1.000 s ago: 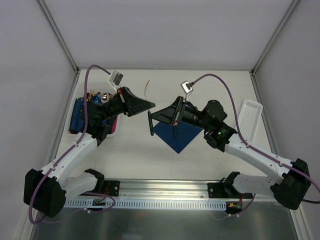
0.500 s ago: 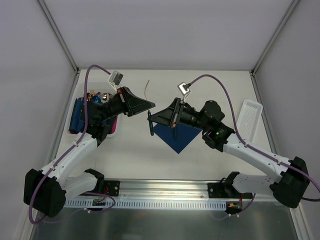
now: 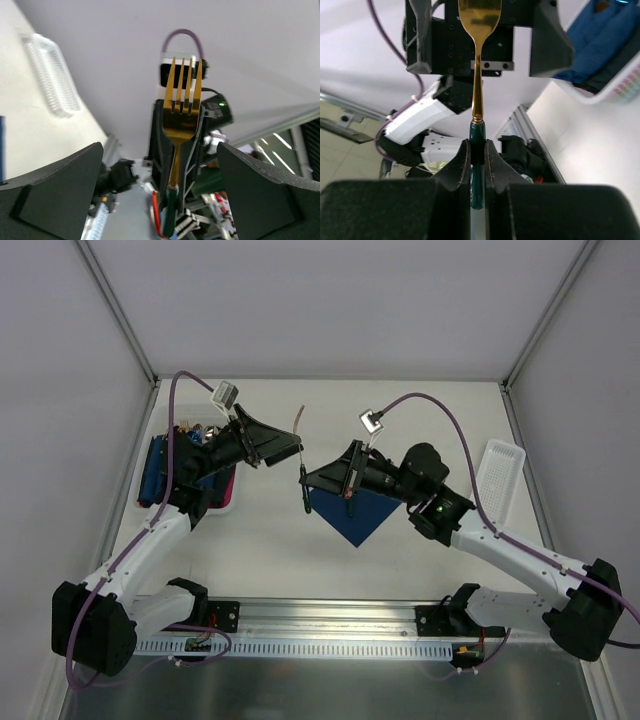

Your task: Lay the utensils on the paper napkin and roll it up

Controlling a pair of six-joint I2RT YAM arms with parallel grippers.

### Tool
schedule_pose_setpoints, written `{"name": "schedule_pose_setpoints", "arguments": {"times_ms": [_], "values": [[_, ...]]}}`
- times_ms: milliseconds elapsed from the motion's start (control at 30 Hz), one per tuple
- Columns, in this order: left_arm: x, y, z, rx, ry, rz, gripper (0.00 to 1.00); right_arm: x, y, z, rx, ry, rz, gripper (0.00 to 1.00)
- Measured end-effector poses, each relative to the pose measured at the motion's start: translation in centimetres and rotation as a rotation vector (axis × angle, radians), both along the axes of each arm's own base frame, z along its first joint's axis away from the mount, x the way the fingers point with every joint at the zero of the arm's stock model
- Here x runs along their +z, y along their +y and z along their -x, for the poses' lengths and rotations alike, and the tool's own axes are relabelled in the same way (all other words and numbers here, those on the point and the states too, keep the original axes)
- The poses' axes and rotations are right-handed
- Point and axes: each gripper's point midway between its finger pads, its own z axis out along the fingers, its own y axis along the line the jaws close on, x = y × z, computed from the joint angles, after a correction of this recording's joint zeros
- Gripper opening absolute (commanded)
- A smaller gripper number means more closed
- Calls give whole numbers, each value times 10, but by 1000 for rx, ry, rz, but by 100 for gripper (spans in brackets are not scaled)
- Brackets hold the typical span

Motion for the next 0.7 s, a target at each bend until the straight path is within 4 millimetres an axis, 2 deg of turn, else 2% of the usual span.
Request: {"name": "schedule_pose_setpoints", "arguments": {"times_ms": [167,367,433,567,667,700], "values": [[-24,13,-20,73,23,-118,99,-18,-26,-18,-112,16,118,0],[-27,35,-38,204,-108,-377,99,-44,-79,-66,-350,53,396,0],[-29,46,-38,261,-163,-459,99,-55,-89,-82,-403,63,495,0],[-38,67,-34,361,-262,-617,99,-118,-98,-109,-430,145,766,0],[-40,79,-32,392,-296,-715,99,-188,-103,-118,-396,244,977,0],[-41,82,-33,400,-303,-737,99,-205,-106,-118,-384,269,1028,0]]}}
